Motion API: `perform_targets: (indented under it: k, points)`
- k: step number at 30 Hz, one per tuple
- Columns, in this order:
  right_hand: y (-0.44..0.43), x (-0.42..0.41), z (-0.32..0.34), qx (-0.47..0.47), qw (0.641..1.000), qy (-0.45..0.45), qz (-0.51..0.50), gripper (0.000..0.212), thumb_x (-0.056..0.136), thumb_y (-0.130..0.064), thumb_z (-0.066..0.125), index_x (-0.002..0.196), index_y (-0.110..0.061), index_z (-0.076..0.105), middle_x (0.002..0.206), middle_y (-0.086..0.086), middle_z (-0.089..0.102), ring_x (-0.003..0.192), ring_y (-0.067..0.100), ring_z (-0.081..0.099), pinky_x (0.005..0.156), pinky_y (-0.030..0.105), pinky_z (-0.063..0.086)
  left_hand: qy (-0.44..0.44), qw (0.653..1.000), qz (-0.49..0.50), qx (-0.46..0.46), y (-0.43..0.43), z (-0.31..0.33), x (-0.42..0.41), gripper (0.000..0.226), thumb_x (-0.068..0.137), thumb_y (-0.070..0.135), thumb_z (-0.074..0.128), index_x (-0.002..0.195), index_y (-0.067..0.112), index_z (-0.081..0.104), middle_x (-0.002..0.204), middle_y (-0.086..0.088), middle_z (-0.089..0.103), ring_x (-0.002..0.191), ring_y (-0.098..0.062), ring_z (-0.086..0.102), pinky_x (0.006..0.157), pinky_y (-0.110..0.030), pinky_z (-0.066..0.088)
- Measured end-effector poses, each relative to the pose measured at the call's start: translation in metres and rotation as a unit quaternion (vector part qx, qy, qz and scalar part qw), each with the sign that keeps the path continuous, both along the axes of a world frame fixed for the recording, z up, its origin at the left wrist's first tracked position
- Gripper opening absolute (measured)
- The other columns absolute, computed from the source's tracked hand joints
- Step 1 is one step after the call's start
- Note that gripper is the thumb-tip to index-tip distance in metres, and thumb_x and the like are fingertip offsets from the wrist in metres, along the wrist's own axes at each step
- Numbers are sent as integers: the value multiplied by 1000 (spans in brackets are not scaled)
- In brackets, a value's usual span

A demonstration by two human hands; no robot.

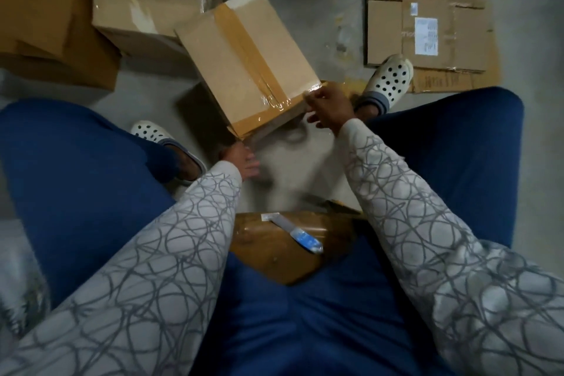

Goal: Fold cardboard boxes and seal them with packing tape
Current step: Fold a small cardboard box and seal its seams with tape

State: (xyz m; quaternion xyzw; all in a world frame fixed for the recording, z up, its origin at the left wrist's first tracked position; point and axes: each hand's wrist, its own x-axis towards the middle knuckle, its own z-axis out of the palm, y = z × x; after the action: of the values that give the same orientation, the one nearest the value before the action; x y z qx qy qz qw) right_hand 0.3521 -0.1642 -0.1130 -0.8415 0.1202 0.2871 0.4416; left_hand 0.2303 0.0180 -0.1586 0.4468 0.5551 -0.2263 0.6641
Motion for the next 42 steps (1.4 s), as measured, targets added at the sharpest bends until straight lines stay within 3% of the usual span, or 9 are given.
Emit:
perform_targets:
  k: [3, 7, 12, 18, 23, 27, 31, 34, 42]
  points:
    - [10, -46, 39, -82, 966, -78, 233, 30, 98, -44, 62, 99, -15, 65, 96, 8, 72, 80, 25, 67, 75, 36, 53, -13, 983, -135, 125, -3, 24, 0, 17, 101, 20, 46, 92, 11, 56, 78, -10, 56, 55, -20, 51, 51, -27, 41]
    - [5, -119, 90, -109, 898, -5, 426, 45, 87, -61, 69, 100, -18, 63, 89, 0, 69, 76, 18, 65, 71, 31, 50, -113, 922, -276, 248, -4, 71, -11, 20, 98, 11, 50, 87, 20, 66, 87, -8, 70, 65, -22, 62, 62, -29, 49]
    - [-24, -172, 109, -145, 885, -20, 442, 82, 55, -71, 86, 110, -26, 48, 103, -4, 53, 94, 23, 56, 75, 33, 40, -190, 896, -332, 225, -19, 116, -53, 18, 102, 16, 54, 112, 22, 67, 97, -5, 72, 74, -19, 66, 72, -36, 54]
    - [-48, -180, 120, -150, 870, -8, 469, 83, 49, -47, 99, 114, -33, 50, 118, -1, 48, 105, 22, 51, 85, 34, 44, -204, 899, -337, 191, -42, 137, -92, 16, 102, 21, 58, 114, 19, 69, 101, -8, 73, 81, -23, 69, 79, -39, 56]
    - [-48, -209, 98, -331, 796, -98, 497, 67, 91, -34, 64, 146, -30, 27, 150, 13, 28, 140, 33, 26, 107, 59, 31, -203, 892, -353, 195, -47, 139, -95, 18, 102, 21, 60, 116, 18, 70, 100, -8, 74, 81, -22, 67, 79, -36, 56]
    - [-34, -225, 86, -370, 742, -139, 542, 77, 92, -35, 59, 153, -28, 12, 150, 10, 25, 141, 31, 25, 102, 64, 32, -203, 888, -360, 201, -49, 136, -93, 20, 102, 22, 59, 119, 17, 69, 102, -8, 74, 83, -22, 69, 81, -37, 58]
    - [-38, -208, 93, -316, 780, -94, 532, 101, 77, -43, 81, 153, -33, 16, 149, 7, 34, 138, 31, 35, 102, 60, 37, -216, 884, -364, 198, -50, 135, -92, 22, 103, 23, 57, 121, 19, 68, 102, -6, 73, 82, -18, 67, 74, -30, 54]
    - [-48, -191, 105, -228, 834, -29, 501, 115, 52, -58, 94, 149, -35, 37, 140, 0, 55, 127, 26, 54, 99, 42, 45, -224, 888, -352, 194, -47, 135, -91, 20, 103, 24, 57, 120, 20, 68, 100, -4, 74, 82, -19, 68, 78, -34, 54]
    - [-55, -184, 118, -194, 869, -62, 450, 81, 64, -52, 91, 137, -28, 64, 124, 0, 71, 109, 23, 68, 87, 27, 48, -224, 889, -359, 177, -48, 141, -91, 14, 102, 23, 57, 109, 20, 69, 97, -6, 75, 83, -20, 67, 79, -36, 52]
